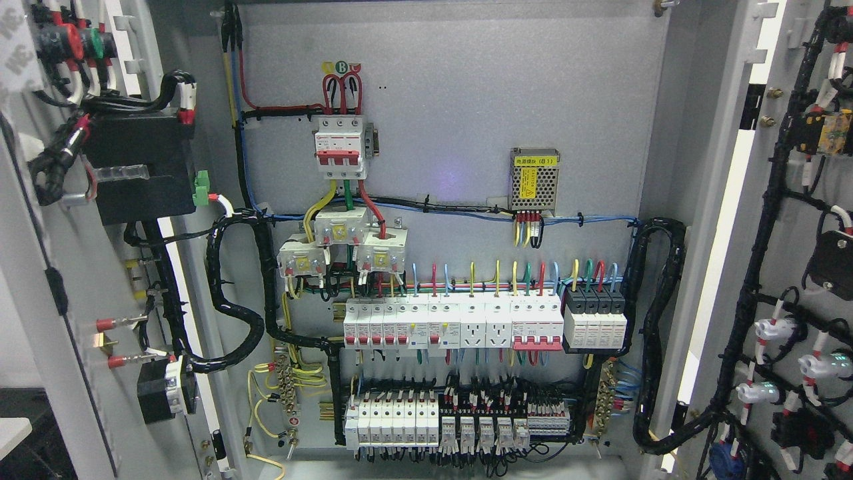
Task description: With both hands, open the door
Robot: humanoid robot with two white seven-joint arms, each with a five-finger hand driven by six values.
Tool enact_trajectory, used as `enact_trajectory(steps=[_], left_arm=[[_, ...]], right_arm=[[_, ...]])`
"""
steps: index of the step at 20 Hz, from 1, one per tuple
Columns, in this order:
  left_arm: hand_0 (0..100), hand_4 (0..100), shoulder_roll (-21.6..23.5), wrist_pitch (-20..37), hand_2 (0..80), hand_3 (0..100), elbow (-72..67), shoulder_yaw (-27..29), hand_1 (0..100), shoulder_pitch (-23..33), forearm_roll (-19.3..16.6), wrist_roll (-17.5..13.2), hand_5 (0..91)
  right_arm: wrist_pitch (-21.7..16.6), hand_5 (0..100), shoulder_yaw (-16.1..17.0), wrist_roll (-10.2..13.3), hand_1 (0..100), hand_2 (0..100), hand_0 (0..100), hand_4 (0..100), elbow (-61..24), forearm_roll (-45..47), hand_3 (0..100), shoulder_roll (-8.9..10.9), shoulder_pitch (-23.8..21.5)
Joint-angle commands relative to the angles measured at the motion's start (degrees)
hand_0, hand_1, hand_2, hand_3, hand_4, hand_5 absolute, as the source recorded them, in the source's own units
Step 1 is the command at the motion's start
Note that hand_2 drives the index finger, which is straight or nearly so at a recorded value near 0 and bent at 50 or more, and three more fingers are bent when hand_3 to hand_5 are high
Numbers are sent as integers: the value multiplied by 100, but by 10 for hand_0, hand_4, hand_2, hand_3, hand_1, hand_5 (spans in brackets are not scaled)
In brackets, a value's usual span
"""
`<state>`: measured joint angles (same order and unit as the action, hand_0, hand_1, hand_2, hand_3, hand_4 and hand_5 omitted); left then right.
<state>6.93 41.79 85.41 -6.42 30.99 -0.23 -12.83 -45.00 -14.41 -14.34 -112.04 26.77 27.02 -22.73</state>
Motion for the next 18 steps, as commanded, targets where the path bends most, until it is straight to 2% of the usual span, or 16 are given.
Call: enact_trajectory(steps=[1,5,11,18], left_arm=[[0,0,186,101,0,0,793,-439,0,-417,-144,-26,0],[0,0,177,399,0,0,872,-501,0,-725,-153,-18,0],[0,0,98,734,0,0,1038,-668,0,-1165,-162,-9,0],[0,0,-446,971,0,0,1786,-449,0,-1165,-153,-9,0]], right_arm=[[-527,0,588,89,0,0,382,0,-634,48,0,243,-73],[-527,0,579,89,0,0,382,0,-776,442,0,146,-108],[-501,0,588,98,0,0,382,0,-767,856,0,146,-73],[-431,0,895,98,0,0,382,0,-591,1076,0,146,111]])
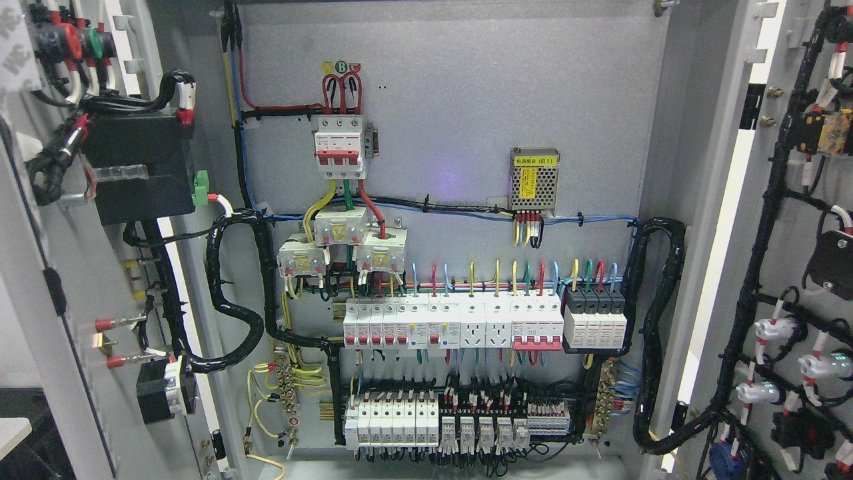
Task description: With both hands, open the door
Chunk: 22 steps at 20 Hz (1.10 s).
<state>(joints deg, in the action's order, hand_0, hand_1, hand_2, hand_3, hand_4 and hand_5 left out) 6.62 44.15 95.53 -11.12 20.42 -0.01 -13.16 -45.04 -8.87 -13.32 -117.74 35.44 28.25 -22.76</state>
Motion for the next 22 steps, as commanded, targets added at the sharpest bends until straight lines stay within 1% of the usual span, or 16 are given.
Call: enact_trajectory(steps=[1,2,4,6,10,13,14,17,20,22], left_arm=[[0,0,-511,735,0,0,792,74,0,-108,-175,16,0],[0,0,-686,744,0,0,836,170,0,-108,-175,16,0],[0,0,-697,753,0,0,941,268,0,-100,-175,16,0],[0,0,-697,805,0,0,968,286,0,-108,-166,16,0],[0,0,-714,1192,0,0,1239,286,0,-117,-157,16,0],[0,0,-714,1289,0,0,1529,286,0,-108,-88,24,0],[0,0,-706,1298,0,0,1626,286,0,-108,-52,24,0],[0,0,-714,1342,0,0,1873,294,0,-108,62,42,0],[0,0,-714,1780,0,0,1961,321,0,-117,106,68,0],[0,0,-714,2018,0,0,2014,373,0,-126,176,77,0]], right_arm=[[-418,0,376,-4,0,0,382,0,-21,235,0,23,114],[-400,0,429,-4,0,0,382,0,-12,261,0,31,123],[-234,0,517,-4,0,0,382,0,14,261,0,49,149],[-137,0,535,-12,0,0,382,0,41,261,0,93,219],[-84,0,561,-12,0,0,382,0,41,253,0,303,219],[13,0,579,-12,0,0,382,0,41,261,0,444,246],[57,0,579,-12,0,0,382,0,41,253,0,471,272],[197,0,579,-12,0,0,382,0,41,261,0,471,342],[294,0,579,-12,0,0,382,0,58,261,0,480,351],[294,0,596,-12,0,0,382,0,94,270,0,550,386]])
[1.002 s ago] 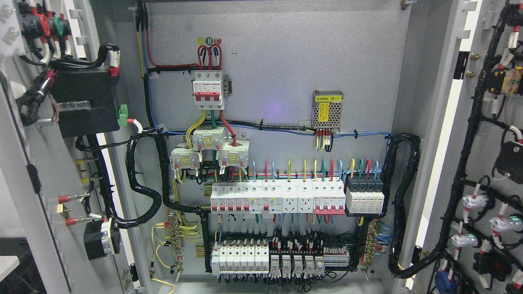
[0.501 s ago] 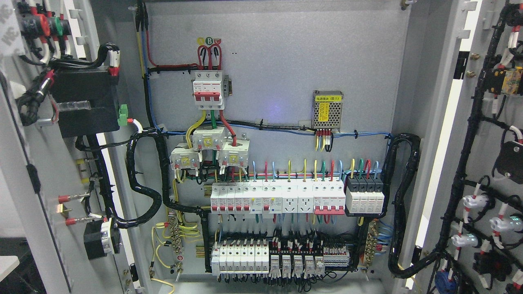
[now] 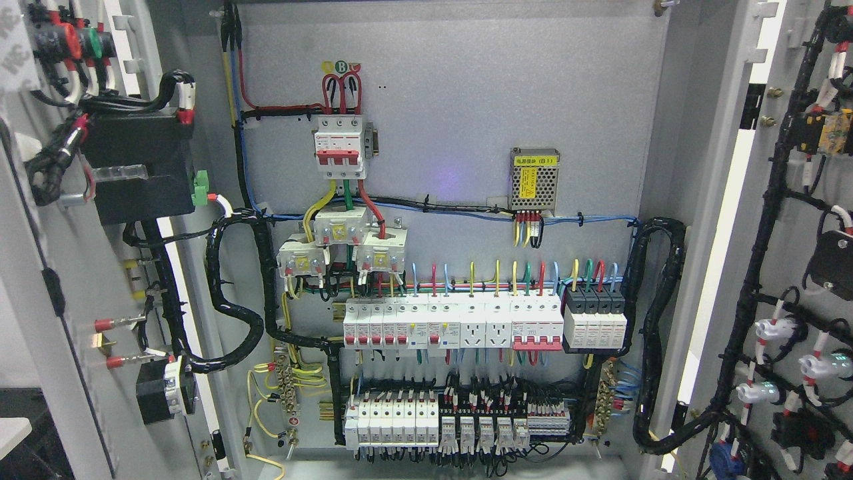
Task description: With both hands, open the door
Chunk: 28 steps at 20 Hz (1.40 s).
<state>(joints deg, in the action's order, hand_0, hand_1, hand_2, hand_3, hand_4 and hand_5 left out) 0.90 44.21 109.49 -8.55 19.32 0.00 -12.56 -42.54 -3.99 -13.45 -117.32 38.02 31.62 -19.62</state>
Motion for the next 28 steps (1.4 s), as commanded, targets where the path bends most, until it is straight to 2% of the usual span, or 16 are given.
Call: enact_trajectory(steps=[1,6,16,22,25,28], left_arm=[[0,0,-143,2039,0,0,635,116,0,-16,202,17,0],[0,0,-134,2293,0,0,653,397,0,-43,413,25,0],[0,0,-125,2461,0,0,662,863,0,-34,712,25,0],[0,0,-73,2768,0,0,662,978,0,54,896,25,0],[0,0,-64,2768,0,0,662,1091,0,63,940,25,0],[0,0,59,2777,0,0,662,1258,0,124,1142,25,0]], right_arm=[[52,0,162,0,0,0,382,0,69,12,0,222,72],[44,0,399,0,0,0,382,0,157,250,0,213,63],[44,0,601,-9,0,0,382,0,280,259,0,178,37],[44,0,777,-9,0,0,382,0,324,259,0,152,-16],[44,0,777,-9,0,0,382,0,342,311,0,134,-16],[44,0,786,-9,0,0,382,0,412,382,0,108,-68]])
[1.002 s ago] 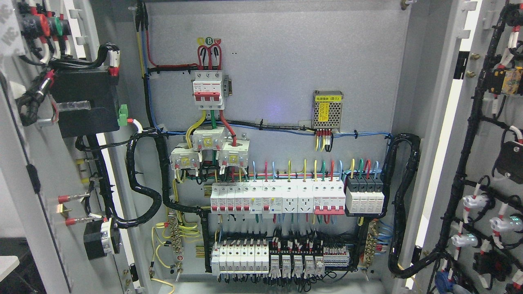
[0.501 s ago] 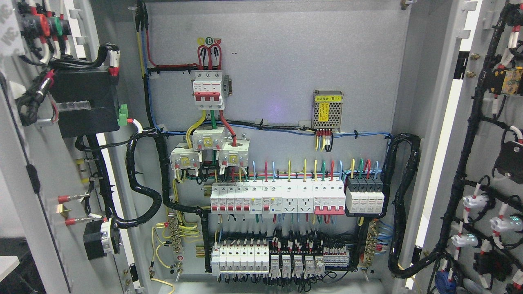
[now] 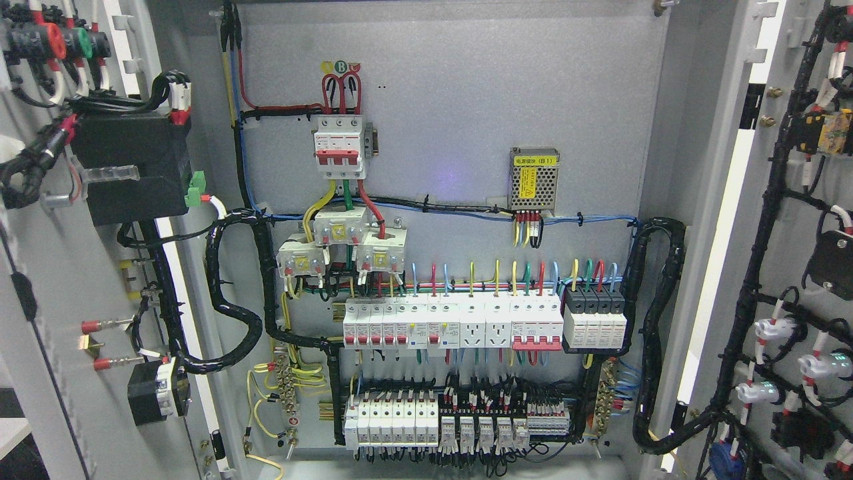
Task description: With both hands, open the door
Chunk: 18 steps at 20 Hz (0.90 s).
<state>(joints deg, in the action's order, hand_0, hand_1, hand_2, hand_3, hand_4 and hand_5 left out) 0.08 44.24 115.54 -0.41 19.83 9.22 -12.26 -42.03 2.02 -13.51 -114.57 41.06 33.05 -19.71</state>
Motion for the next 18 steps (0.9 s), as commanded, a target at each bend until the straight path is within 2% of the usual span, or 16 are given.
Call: enact_trajectory(steps=[1,4,9,18], left_arm=[[0,0,168,2774,0,0,47,506,0,82,281,-4,0],[0,0,264,2774,0,0,30,726,0,117,466,-4,0],[0,0,642,2774,0,0,-14,1077,0,197,949,-4,0],[0,0,923,2731,0,0,-49,1886,0,557,1582,-4,0]], right_arm=[[-7,0,211,-3,0,0,382,0,146,77,0,-36,-94],[-7,0,395,-3,0,0,382,0,189,77,0,-53,-191],[-16,0,474,-3,0,0,382,0,234,86,0,-150,-226],[-24,0,598,-3,0,0,382,0,242,121,0,-159,-288]])
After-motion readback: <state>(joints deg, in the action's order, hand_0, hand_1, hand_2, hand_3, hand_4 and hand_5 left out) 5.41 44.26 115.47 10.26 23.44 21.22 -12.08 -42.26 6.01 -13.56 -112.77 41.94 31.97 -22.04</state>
